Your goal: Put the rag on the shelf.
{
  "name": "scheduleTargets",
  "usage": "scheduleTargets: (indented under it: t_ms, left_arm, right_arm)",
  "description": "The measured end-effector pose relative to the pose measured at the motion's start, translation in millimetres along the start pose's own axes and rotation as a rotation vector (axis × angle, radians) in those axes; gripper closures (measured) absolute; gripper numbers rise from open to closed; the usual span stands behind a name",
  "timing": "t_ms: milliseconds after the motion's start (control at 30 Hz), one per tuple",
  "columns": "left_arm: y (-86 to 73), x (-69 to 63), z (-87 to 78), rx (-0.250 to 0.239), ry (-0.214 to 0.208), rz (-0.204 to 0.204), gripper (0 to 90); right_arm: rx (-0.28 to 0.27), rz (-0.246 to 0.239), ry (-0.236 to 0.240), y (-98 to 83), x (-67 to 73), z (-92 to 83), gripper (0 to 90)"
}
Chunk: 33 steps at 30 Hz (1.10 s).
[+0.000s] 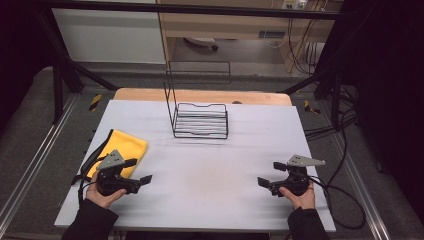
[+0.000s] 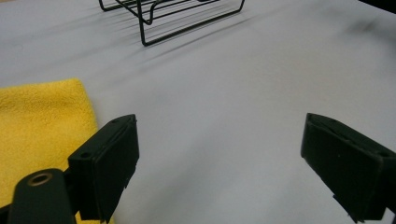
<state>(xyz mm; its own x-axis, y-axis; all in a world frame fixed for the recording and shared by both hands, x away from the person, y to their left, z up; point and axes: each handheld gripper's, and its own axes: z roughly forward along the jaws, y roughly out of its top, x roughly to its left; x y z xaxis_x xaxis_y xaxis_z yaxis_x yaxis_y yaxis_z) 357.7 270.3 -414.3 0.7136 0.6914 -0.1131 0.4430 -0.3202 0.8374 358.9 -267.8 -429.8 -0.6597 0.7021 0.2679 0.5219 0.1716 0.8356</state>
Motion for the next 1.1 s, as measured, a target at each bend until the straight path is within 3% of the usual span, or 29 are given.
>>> scheduleTargets:
  t_ms: [500,600,733,833,967,1100]
  left_arm:
    - [8.3,-3.3,2.2,0.027,0.021,-0.01,13.5]
    - [13.8,-0.3,5.3,0.046,0.049,-0.011,14.6]
    - [21.7,5.9,10.2,0.079,0.113,-0.057,19.3]
    - [27.2,11.3,13.0,0.101,0.166,-0.034,21.5]
    - [29.5,21.4,20.2,0.127,0.192,-0.049,27.1]
    - [25.0,29.0,26.3,0.184,0.229,-0.042,35.7]
  right_arm:
    - [0.023,-0.014,-0.009,0.1,-0.4,1.3,0.6]
    - [0.025,-0.014,-0.01,0.2,-0.4,1.2,0.6]
    - [0.027,-0.013,-0.017,0.3,-0.4,0.8,0.6]
    - [0.028,-0.016,-0.021,0.2,-0.4,0.9,0.6]
    - [0.029,-0.018,-0.02,0.2,-0.2,0.9,0.6]
    - [0.032,-0.02,-0.025,0.0,-0.6,1.6,0.6]
